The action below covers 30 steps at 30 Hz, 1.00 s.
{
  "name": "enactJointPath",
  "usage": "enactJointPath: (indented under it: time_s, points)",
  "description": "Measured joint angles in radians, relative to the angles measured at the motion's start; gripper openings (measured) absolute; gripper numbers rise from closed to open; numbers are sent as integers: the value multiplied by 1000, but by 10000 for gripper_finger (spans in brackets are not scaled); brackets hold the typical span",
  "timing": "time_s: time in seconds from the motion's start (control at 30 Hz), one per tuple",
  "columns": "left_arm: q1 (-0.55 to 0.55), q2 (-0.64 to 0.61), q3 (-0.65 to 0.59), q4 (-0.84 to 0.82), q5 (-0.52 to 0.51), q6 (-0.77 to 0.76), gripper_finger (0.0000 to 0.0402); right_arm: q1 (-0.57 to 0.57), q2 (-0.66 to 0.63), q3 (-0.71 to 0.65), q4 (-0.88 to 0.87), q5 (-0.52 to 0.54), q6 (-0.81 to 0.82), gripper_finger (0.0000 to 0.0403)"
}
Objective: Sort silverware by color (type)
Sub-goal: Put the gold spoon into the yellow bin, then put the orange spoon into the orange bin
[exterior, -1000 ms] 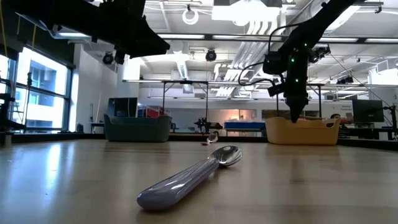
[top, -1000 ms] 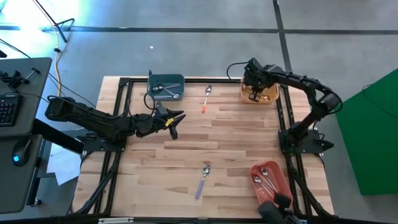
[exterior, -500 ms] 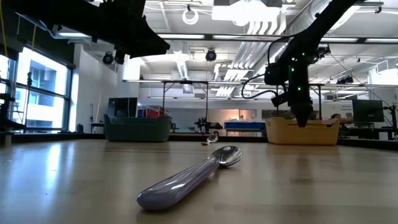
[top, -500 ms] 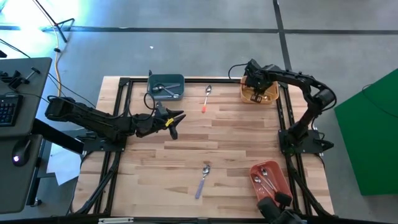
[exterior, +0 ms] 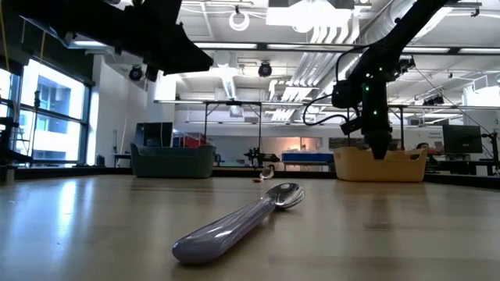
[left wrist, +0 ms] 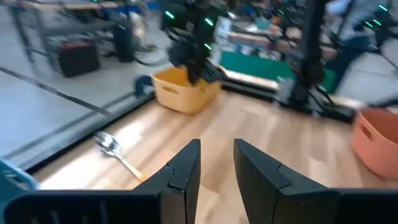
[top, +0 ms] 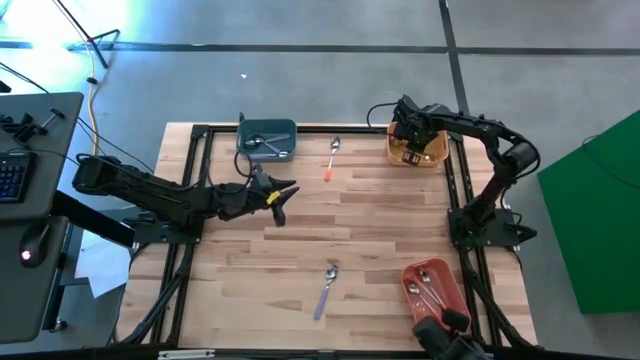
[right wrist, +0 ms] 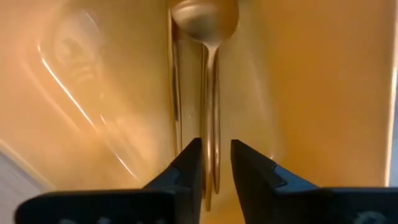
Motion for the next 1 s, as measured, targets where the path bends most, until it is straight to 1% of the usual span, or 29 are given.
enactJointPath:
  time_s: [0.1, 0.2, 0.33, 0.43, 0.53, 0.6, 0.77, 0.9, 1.0]
  points:
    - [0, 0, 0, -43, 67, -21, 85, 12, -18, 0, -3, 0, 28, 85]
    - [-1, 0, 0, -90, 79, -50, 85, 39, -71, 0, -11, 7, 49, 92]
    - [0, 0, 0, -114, 98, -55, 85, 97, -186, 0, -25, -2, 108, 93]
    - [-6, 0, 0, -115, 137, -62, 85, 167, -280, 0, -59, -46, 187, 94]
    - [-29, 0, 0, -127, 143, -80, 85, 275, -352, 0, -80, -93, 286, 94]
    - [-53, 1, -2, -130, 143, -81, 85, 365, -379, 0, -85, -105, 359, 94]
    - [-123, 1, -3, -148, 139, -113, 85, 617, -386, 0, -61, -175, 565, 94]
    - [-174, 1, -3, -162, 138, -129, 85, 820, -352, 0, 9, -177, 684, 94]
    - [-204, 1, -3, -176, 116, -141, 85, 940, -316, 0, 121, -129, 754, 94]
